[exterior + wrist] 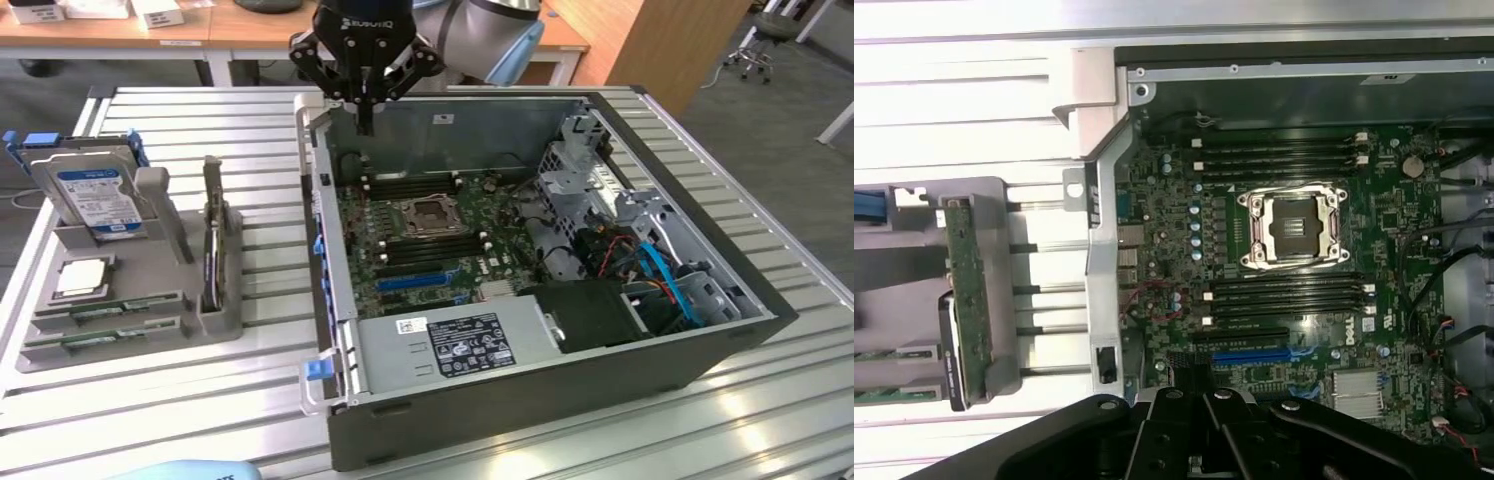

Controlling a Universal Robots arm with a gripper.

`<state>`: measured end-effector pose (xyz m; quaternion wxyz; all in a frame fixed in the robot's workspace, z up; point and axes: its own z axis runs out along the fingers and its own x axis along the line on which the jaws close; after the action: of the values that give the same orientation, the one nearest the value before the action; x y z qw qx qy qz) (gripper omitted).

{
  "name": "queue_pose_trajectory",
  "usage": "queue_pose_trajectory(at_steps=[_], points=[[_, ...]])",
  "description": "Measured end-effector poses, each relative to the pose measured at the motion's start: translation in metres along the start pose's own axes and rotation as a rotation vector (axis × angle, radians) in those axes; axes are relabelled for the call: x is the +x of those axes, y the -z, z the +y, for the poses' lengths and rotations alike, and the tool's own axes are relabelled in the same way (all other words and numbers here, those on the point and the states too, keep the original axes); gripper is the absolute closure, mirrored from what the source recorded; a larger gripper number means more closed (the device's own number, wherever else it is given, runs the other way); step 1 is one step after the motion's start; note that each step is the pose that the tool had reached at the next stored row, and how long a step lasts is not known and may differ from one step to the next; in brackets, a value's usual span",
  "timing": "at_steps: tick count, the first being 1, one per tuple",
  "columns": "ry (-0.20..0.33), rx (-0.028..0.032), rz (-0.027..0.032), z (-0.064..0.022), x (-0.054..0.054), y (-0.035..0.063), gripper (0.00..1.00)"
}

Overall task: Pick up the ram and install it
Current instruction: 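Reach for the ram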

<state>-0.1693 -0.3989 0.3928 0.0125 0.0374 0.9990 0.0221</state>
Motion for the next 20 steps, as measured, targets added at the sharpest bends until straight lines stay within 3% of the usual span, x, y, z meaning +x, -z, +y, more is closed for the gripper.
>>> queue_pose_trajectory(at_steps=[20], points=[[0.000, 0.0000, 0.0001, -0.0026, 0.035, -0.0004, 0.90]])
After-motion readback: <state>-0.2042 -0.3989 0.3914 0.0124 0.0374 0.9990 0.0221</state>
